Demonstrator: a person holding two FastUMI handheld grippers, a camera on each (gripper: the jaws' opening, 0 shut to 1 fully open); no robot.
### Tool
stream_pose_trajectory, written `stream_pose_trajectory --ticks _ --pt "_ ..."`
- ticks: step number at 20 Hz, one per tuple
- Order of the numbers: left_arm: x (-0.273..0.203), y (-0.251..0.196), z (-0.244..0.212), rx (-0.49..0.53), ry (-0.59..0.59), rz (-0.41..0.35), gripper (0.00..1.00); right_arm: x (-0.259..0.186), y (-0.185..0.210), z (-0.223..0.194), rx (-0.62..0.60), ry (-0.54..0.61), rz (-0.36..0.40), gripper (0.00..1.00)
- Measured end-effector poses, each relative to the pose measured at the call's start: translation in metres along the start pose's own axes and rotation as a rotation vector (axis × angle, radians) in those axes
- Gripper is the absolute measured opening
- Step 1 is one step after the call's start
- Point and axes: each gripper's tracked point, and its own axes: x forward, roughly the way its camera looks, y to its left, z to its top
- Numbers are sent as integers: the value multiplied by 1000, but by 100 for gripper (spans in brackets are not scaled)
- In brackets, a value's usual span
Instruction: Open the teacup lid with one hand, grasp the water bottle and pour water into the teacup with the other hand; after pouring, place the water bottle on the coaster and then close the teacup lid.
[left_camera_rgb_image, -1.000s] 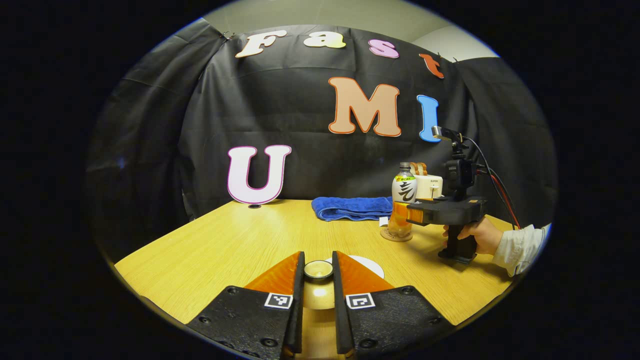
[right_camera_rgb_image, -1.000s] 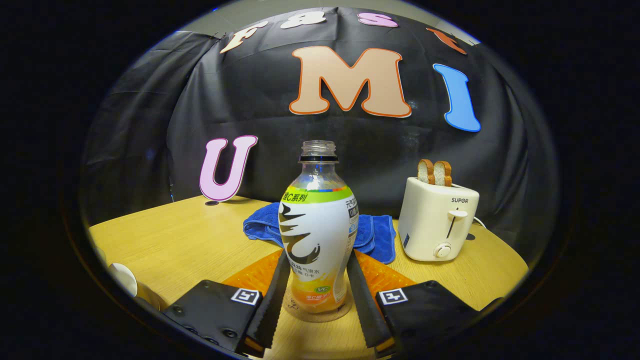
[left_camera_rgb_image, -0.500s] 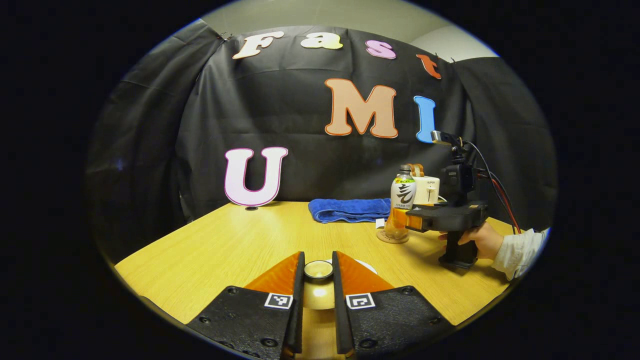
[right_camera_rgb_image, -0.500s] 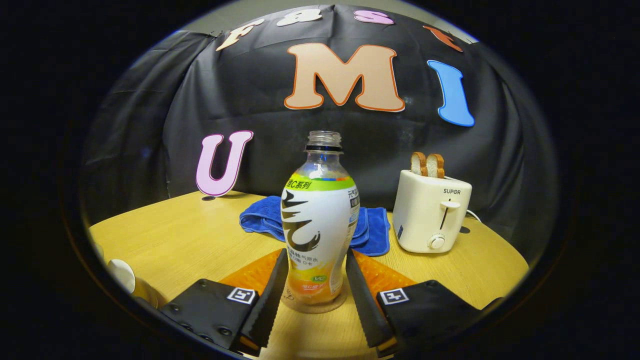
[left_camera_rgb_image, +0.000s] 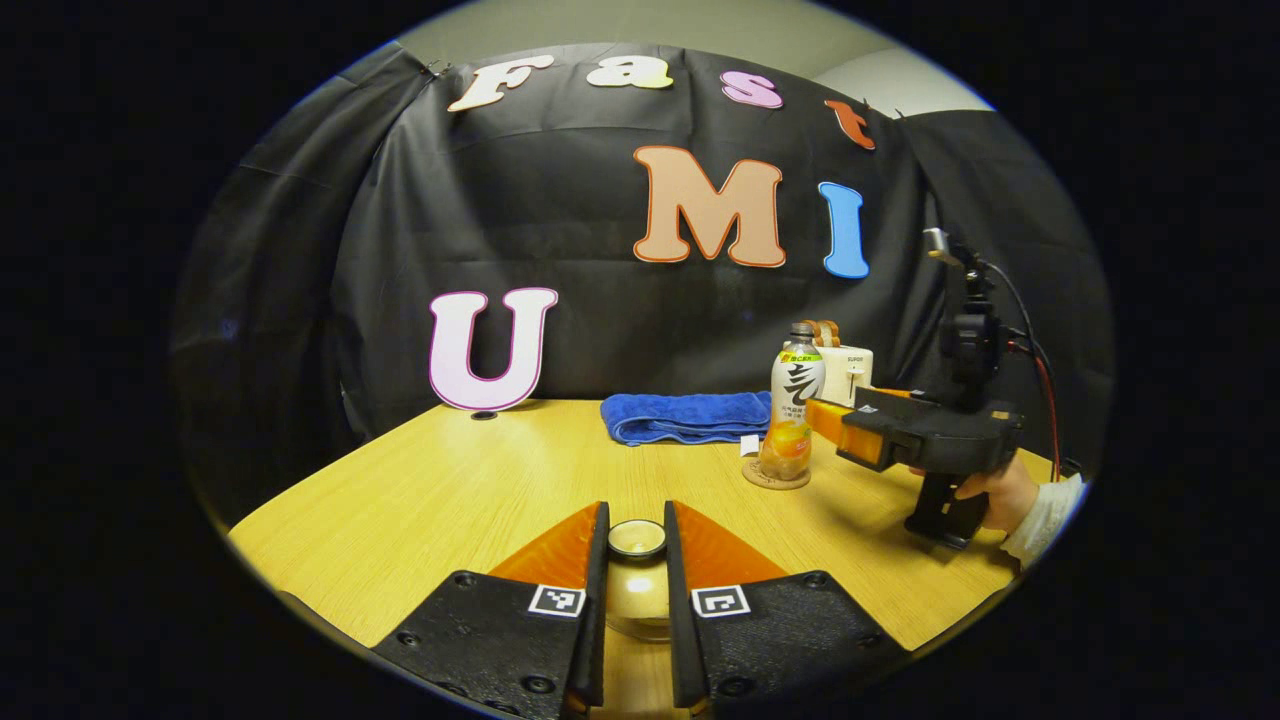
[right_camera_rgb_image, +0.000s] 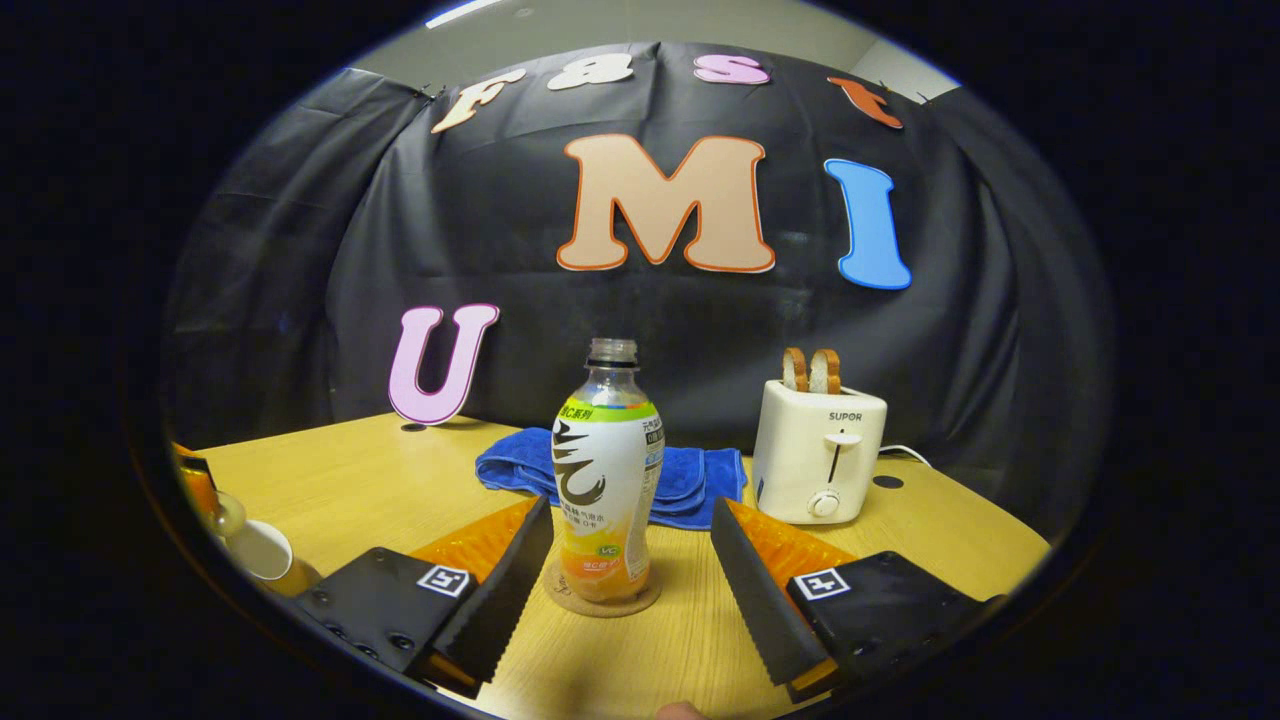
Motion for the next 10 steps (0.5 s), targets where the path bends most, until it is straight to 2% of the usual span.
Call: stream_pose_trajectory --ticks 2,6,8,9,10 --pt "4 -5 -3 8 9 -4 24 -13 -2 4 11 -21 3 100" --pt "14 -15 -10 19 29 -17 24 -27 -3 6 20 -23 22 100" --pt "17 -18 -14 19 41 -21 24 -32 -3 7 20 -23 32 100" --pt "18 -18 -16 20 43 -20 24 -34 -2 8 20 -25 39 95" --pt "18 -18 -16 20 46 -17 24 -37 0 8 18 -28 49 95"
